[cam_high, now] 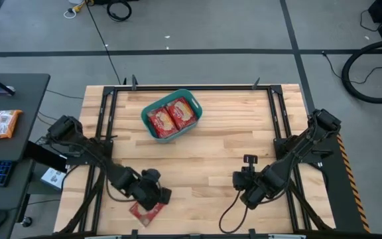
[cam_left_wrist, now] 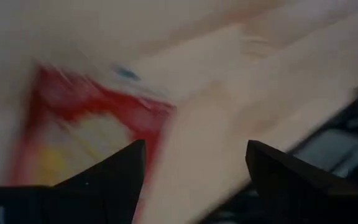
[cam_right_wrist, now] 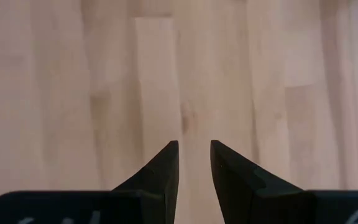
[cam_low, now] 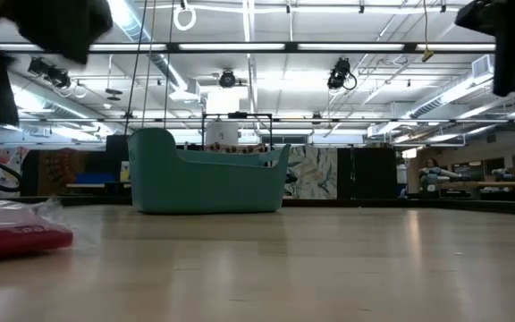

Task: Sort popcorn bags into baskets
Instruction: Put the popcorn bag into the green bin

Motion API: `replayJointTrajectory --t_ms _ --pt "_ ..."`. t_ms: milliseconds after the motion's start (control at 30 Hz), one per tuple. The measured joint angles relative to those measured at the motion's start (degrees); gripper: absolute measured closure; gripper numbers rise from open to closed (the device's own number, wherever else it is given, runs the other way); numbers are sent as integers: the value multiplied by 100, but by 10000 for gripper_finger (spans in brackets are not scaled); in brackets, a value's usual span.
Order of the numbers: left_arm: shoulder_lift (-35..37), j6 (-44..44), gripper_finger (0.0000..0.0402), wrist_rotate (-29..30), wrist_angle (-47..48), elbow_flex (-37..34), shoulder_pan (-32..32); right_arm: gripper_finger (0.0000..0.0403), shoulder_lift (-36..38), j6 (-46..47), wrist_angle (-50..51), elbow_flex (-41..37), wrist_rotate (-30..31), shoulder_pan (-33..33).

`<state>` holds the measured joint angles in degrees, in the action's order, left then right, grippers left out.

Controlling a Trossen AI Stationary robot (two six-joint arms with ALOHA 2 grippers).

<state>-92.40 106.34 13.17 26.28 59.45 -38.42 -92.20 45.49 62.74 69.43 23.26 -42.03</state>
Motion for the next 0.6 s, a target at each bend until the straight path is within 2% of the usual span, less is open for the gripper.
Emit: replayJointTrajectory --t_ms 133,200,267,367,467,600 --pt "-68 1267 123 587 6 371 -403 305 0 -270 -136 0 266 212" --pt "-200 1785 123 668 -6 426 -635 305 0 -442 -210 0 335 310" --pt "-319 1893 123 647 -55 427 -845 305 0 -658 -269 0 320 402" --pt "-551 1319 123 355 -391 441 -1009 305 0 -817 -287 0 194 467" --pt "-753 350 123 -122 -671 459 -966 305 0 -820 -303 -1 28 473" --pt "-1109 -1053 123 -590 -117 839 -753 305 0 -801 -410 -2 -247 442"
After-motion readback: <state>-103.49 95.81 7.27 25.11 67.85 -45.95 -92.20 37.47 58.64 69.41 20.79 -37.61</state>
